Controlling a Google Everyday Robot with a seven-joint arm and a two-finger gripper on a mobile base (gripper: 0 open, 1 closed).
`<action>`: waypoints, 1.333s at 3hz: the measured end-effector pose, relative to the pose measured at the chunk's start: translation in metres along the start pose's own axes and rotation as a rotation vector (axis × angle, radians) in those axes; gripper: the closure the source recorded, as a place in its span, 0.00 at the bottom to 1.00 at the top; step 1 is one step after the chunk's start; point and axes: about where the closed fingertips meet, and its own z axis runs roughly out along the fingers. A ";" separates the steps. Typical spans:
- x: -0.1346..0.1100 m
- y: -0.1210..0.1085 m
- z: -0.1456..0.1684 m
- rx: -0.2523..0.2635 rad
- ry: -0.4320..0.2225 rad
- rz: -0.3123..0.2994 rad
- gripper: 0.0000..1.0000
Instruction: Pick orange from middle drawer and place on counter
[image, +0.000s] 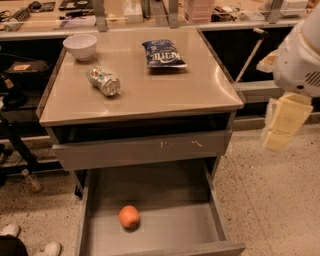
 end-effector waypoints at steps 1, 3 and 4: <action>-0.019 0.009 0.033 -0.042 0.011 -0.041 0.00; -0.025 0.026 0.060 -0.080 -0.020 -0.036 0.00; -0.055 0.051 0.120 -0.155 -0.064 -0.049 0.00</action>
Offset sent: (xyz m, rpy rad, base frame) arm 0.0044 0.0212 -0.0239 -0.0101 0.0283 0.0361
